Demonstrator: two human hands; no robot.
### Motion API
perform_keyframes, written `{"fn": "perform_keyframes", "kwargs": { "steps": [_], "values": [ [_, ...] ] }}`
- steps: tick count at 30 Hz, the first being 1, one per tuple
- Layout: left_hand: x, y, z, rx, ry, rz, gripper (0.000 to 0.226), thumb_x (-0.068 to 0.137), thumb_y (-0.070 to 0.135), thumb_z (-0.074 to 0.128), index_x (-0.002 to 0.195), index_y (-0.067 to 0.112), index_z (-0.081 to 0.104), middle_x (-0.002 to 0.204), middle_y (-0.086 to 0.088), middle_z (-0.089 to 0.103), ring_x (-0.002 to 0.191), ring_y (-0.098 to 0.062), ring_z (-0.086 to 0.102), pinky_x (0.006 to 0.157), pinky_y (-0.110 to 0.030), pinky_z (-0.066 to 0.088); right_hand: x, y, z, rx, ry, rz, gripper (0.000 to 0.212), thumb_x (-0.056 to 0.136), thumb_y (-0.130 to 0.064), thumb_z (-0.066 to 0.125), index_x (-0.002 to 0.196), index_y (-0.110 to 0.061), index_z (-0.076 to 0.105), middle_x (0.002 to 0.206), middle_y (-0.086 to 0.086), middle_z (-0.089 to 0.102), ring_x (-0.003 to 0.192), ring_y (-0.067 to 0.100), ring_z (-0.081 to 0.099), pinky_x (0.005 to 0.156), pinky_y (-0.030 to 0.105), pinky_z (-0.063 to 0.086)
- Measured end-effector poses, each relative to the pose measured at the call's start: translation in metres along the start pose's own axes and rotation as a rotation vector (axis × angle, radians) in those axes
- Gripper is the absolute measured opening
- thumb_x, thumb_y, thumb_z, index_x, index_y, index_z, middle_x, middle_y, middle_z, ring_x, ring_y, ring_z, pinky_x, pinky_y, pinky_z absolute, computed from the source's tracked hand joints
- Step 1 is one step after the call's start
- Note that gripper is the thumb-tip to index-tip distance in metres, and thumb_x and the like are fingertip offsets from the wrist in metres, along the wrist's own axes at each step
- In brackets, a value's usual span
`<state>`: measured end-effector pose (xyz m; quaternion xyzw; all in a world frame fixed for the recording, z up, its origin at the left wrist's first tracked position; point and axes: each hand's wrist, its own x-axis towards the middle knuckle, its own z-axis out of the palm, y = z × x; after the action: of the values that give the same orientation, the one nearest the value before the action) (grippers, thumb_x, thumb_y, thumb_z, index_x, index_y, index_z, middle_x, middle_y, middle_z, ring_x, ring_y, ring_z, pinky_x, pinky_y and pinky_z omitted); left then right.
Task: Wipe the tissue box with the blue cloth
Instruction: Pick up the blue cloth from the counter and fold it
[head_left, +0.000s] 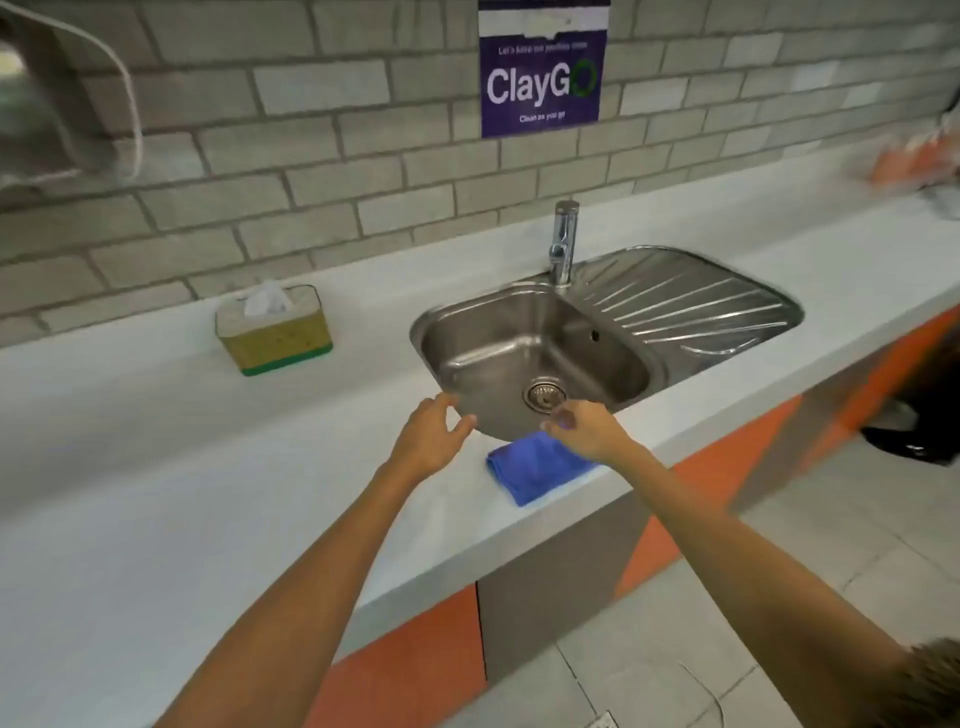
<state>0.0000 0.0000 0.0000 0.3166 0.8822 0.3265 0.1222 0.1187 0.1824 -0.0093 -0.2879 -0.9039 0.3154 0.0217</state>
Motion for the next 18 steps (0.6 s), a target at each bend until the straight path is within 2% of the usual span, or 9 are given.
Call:
{"fn": "perform_keyframes", "kwargs": {
  "steps": [3,6,9,12,15,16,18],
  "values": [
    [-0.001,0.003,0.032,0.024,-0.090,-0.033,0.051,0.090,0.035,0.055,0.133,0.008,0.048,0.136,-0.016,0.052,0.121,-0.031,0.053,0.099,-0.034,0.042,0.000,0.017,-0.001,-0.007,0.048,0.065,0.043,0.086,-0.033,0.058,0.118,-0.005,0.060,0.114,0.017,0.065,0.108,0.033,0.059,0.089,0.034,0.044],
    [0.000,0.005,0.058,0.078,-0.152,-0.059,0.050,0.089,0.032,0.057,0.132,0.006,0.049,0.133,-0.018,0.053,0.119,-0.031,0.054,0.098,-0.033,0.042,0.004,0.026,-0.001,-0.026,0.017,0.091,0.043,0.087,-0.032,0.057,0.122,-0.007,0.059,0.117,0.017,0.064,0.108,0.032,0.059,0.091,0.035,0.044],
    [0.008,0.001,0.073,0.185,-0.185,-0.045,0.045,0.088,0.035,0.059,0.120,0.004,0.056,0.121,-0.020,0.056,0.109,-0.033,0.055,0.091,-0.035,0.043,0.016,0.033,0.001,-0.062,-0.011,0.076,0.043,0.087,-0.033,0.057,0.122,-0.007,0.058,0.119,0.017,0.063,0.110,0.031,0.058,0.092,0.036,0.044],
    [0.017,0.000,0.080,0.193,-0.199,-0.119,0.039,0.084,0.033,0.064,0.108,0.002,0.059,0.112,-0.018,0.061,0.103,-0.032,0.057,0.087,-0.037,0.046,0.030,0.037,0.003,-0.131,-0.060,0.069,0.042,0.086,-0.034,0.057,0.120,-0.009,0.058,0.120,0.016,0.062,0.111,0.031,0.057,0.088,0.034,0.044],
    [0.029,0.003,0.079,0.001,-0.220,-0.233,0.015,0.082,0.021,0.065,0.079,0.009,0.057,0.089,-0.014,0.059,0.085,-0.027,0.056,0.079,-0.037,0.047,0.044,0.037,0.005,-0.199,-0.091,0.053,0.040,0.084,-0.033,0.059,0.118,-0.011,0.059,0.119,0.014,0.063,0.110,0.031,0.058,0.086,0.033,0.045],
    [0.031,0.007,0.075,-0.118,-0.230,-0.283,0.017,0.082,0.018,0.063,0.071,0.012,0.051,0.085,-0.012,0.056,0.082,-0.024,0.053,0.076,-0.036,0.045,0.049,0.036,0.005,-0.221,-0.105,0.052,0.039,0.083,-0.032,0.060,0.116,-0.011,0.060,0.119,0.014,0.064,0.110,0.031,0.058,0.086,0.033,0.046],
    [0.037,0.015,0.066,-0.397,-0.214,-0.358,0.012,0.086,0.015,0.058,0.075,0.013,0.051,0.088,-0.009,0.055,0.086,-0.023,0.052,0.079,-0.036,0.045,0.061,0.033,0.004,-0.215,-0.128,0.043,0.036,0.081,-0.033,0.062,0.110,-0.010,0.063,0.113,0.014,0.066,0.106,0.031,0.061,0.087,0.034,0.046]
  ]
}}
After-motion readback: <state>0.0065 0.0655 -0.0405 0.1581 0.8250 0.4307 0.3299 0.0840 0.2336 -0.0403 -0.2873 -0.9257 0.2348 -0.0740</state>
